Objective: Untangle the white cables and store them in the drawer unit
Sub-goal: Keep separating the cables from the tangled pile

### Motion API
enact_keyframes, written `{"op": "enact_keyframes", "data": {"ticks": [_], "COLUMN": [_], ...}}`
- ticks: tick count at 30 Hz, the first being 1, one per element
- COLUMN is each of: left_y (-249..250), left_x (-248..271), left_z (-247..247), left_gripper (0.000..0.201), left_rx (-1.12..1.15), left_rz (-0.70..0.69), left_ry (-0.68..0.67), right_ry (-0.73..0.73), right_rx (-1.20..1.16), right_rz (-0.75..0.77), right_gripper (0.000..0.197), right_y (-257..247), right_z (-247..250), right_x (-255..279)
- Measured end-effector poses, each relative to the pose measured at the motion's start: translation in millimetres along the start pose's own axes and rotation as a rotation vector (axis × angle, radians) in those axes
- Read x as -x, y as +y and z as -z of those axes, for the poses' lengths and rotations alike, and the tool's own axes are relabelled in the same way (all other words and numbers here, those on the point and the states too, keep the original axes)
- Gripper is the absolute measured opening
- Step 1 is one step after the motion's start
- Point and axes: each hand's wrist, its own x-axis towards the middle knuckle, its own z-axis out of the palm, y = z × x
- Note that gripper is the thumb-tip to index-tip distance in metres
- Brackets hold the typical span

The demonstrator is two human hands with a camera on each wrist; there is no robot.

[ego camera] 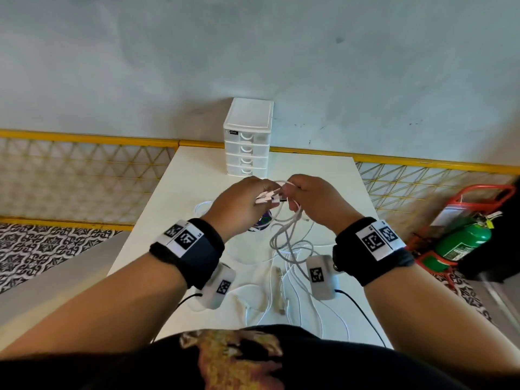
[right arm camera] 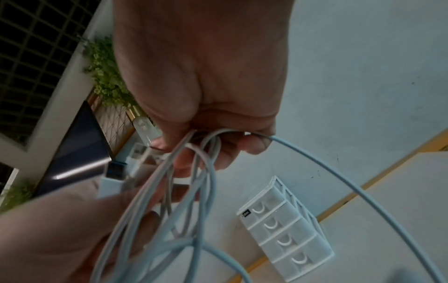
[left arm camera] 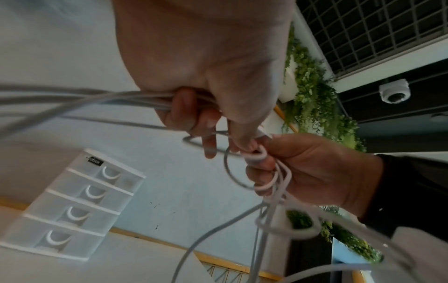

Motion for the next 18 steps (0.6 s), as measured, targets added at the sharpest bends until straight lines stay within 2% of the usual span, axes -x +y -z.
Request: {"op": "enact_keyframes", "data": {"ticks": [3, 4, 7, 9, 11, 15, 16, 18], "left_y": [0, -1, -5, -8, -10, -8, -7, -6], "left_x": [-7, -8, -9, -8, -7, -6, -5, -2], "left_z": [1, 2, 7, 10, 13, 18, 20, 24], "left_gripper": [0.013, 0.013, 0.014, 0.02, 0.02, 0.021, 0.022, 0.022], "left_rx": [0.133, 0.199, 0.435, 0.52, 0.638, 0.851, 0.857, 0.805], "left_rz": [0.115, 0.161, 0.261, 0.266, 0.286, 0.243, 0.259, 0.317], "left_ry": [0.029, 0.04, 0.084, 0.105, 0.083, 0.018, 0.018, 0.029], "right_ry": [0.063, 0.134, 0.489, 0.618, 0.552, 0.146, 0.113, 0.148], "right_rx": [-0.12, -0.156, -0.125, -0.131, -0.138, -0.21, -0.189, -0.133], "right_rz": [0.0, 0.006, 0.074, 0.063, 0.029, -0.088, -0.105, -0.113], "right_gripper": [0.022, 0.014, 0.003, 0.008, 0.011, 0.034, 0.031, 0.021], "right_y": [-3, -1, 1, 1, 2, 5, 6, 4], "right_z": [-1, -2, 5, 9, 4, -14, -19, -25], "right_x": [-2, -2, 1, 9, 13, 12, 11, 10]}}
